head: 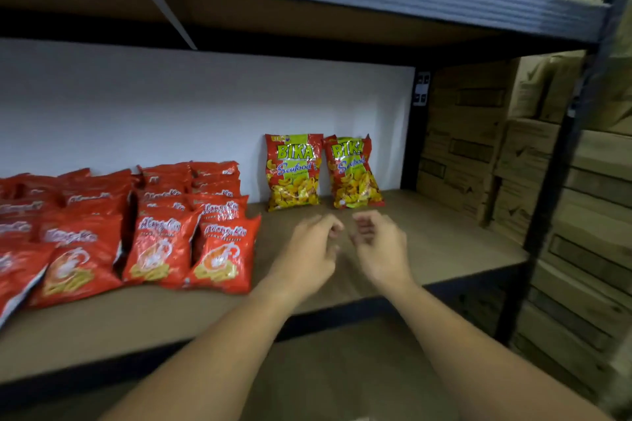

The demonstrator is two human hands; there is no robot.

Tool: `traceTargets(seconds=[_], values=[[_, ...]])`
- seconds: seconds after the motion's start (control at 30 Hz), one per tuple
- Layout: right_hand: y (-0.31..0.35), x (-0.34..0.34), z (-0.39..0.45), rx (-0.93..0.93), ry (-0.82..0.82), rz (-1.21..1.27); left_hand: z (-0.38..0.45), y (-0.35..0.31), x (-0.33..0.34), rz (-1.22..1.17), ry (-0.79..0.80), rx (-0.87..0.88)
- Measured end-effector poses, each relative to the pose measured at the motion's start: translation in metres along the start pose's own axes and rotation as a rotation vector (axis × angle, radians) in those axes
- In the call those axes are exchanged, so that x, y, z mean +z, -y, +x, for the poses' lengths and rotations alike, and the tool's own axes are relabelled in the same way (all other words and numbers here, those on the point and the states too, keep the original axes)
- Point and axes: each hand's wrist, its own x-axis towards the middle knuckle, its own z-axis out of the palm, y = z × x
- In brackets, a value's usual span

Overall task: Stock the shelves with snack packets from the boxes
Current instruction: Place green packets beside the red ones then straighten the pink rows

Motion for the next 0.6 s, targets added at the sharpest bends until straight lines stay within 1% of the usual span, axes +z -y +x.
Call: traceTargets(seconds=[0.1,0.2,0.33,0.4,0.47,0.53,0.6], values=[[0.018,-0.016,-0.055,-0.012,0.052,-0.042,-0.056,-0.010,0.004,-0.008,-0.011,-0.050],[0.032,-0.031,-0.110,-0.021,0.103,0.010,-0.111,-0.022,0.006,-0.007,-0.045,-0.077],[0.017,-0.030,-0.187,0.031,0.236,0.018,-0.193,-0.016,0.027,0.028,-0.036,-0.193],[-0.004,-0.020,-0.222,0.131,0.291,-0.013,-0.236,0.001,0.048,0.037,0.056,-0.347],[-0.029,-0.010,-0.254,0.240,0.380,-0.088,-0.280,0.017,0.068,0.034,0.197,-0.567],[-0.058,0.000,-0.286,0.341,0.509,-0.181,-0.323,0.038,0.086,0.065,0.336,-0.794],[-0.084,0.008,-0.314,0.452,0.665,-0.270,-0.358,0.049,0.101,0.145,0.480,-0.971]])
